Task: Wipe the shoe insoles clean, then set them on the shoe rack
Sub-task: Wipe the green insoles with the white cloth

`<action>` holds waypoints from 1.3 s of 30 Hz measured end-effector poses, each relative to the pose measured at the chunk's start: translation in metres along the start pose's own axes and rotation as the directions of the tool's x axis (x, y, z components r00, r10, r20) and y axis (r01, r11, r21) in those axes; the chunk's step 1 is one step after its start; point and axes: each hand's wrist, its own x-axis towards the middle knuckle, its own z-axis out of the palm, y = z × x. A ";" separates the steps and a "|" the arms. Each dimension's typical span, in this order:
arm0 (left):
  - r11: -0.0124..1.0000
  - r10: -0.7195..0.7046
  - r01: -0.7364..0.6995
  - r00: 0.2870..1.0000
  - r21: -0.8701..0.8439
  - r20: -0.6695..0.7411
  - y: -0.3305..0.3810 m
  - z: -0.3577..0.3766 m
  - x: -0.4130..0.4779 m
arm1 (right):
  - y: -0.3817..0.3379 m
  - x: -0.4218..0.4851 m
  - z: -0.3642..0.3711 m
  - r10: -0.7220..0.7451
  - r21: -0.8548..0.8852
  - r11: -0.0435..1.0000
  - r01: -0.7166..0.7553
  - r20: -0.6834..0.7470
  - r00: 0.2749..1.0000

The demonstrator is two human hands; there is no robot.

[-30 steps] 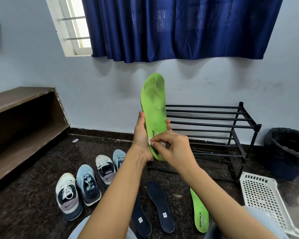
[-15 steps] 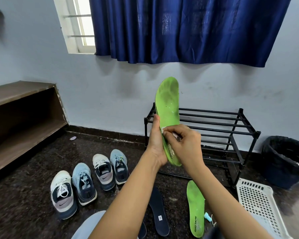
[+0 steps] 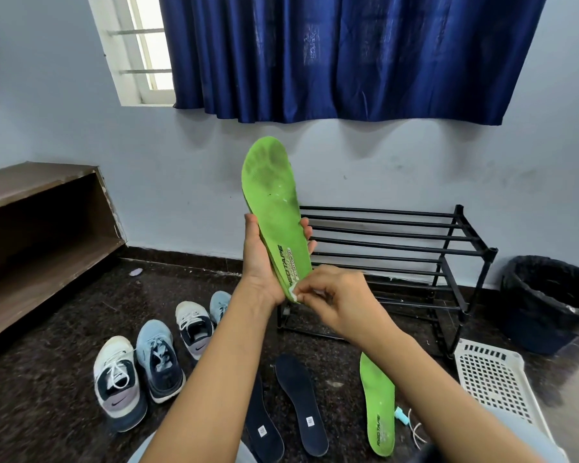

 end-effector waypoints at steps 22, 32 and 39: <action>0.996 0.017 -0.010 0.997 0.089 -0.078 -0.017 0.022 -0.006 | 0.005 0.010 -0.002 0.151 -0.213 0.956 -0.203 -0.237 0.960; 0.996 -0.058 0.061 0.997 0.059 -0.045 -0.034 0.028 -0.017 | 0.005 0.023 -0.003 0.075 -0.320 0.917 -0.239 -0.450 0.890; 0.987 -0.100 0.107 0.993 0.118 -0.061 -0.045 0.030 -0.016 | 0.000 0.022 -0.009 0.208 -0.098 0.955 -0.278 -0.445 0.871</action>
